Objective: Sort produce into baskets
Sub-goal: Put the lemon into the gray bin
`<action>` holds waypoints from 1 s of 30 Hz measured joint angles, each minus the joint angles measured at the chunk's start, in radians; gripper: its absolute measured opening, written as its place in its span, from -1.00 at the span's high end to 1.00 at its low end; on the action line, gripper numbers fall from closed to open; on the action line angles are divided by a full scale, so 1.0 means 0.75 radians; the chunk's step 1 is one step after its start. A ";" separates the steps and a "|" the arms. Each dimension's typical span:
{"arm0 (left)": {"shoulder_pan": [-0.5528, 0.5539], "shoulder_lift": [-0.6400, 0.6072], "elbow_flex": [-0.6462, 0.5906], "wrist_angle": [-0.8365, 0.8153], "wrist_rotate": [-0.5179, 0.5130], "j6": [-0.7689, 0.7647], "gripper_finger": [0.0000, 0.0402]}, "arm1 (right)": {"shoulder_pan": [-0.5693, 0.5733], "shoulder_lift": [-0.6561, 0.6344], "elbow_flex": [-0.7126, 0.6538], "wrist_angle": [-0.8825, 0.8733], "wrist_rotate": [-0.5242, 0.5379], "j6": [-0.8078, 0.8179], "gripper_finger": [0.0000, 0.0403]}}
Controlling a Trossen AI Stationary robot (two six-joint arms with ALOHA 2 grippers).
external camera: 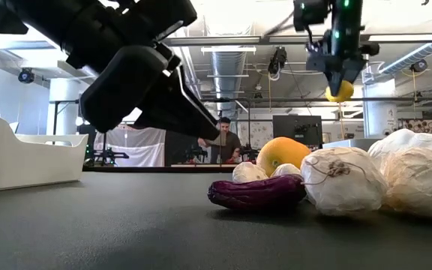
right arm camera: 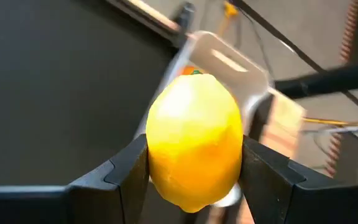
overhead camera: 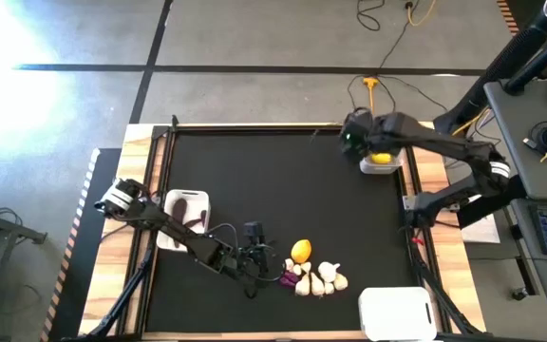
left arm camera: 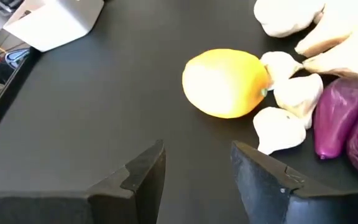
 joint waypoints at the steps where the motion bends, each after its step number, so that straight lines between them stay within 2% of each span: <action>1: 0.000 0.000 0.000 -0.002 0.000 -0.004 0.17 | -0.048 0.010 -0.002 -0.001 0.002 -0.026 -0.01; 6: 0.000 0.000 0.000 -0.004 0.002 -0.005 0.17 | -0.246 0.091 -0.020 0.011 0.006 -0.104 -0.01; 13: 0.000 0.000 0.000 -0.007 0.001 -0.006 0.17 | -0.413 0.206 -0.105 0.108 -0.028 -0.175 -0.01; 16: 0.000 0.000 0.000 -0.014 0.000 -0.006 0.17 | -0.475 0.241 -0.164 0.174 -0.084 -0.179 -0.01; 24: 0.000 -0.001 0.000 -0.024 -0.003 -0.006 0.17 | -0.498 0.276 -0.276 0.285 -0.128 -0.213 -0.02; 30: 0.000 -0.001 0.000 -0.025 -0.003 -0.006 0.17 | -0.500 0.274 -0.346 0.383 -0.177 -0.214 -0.14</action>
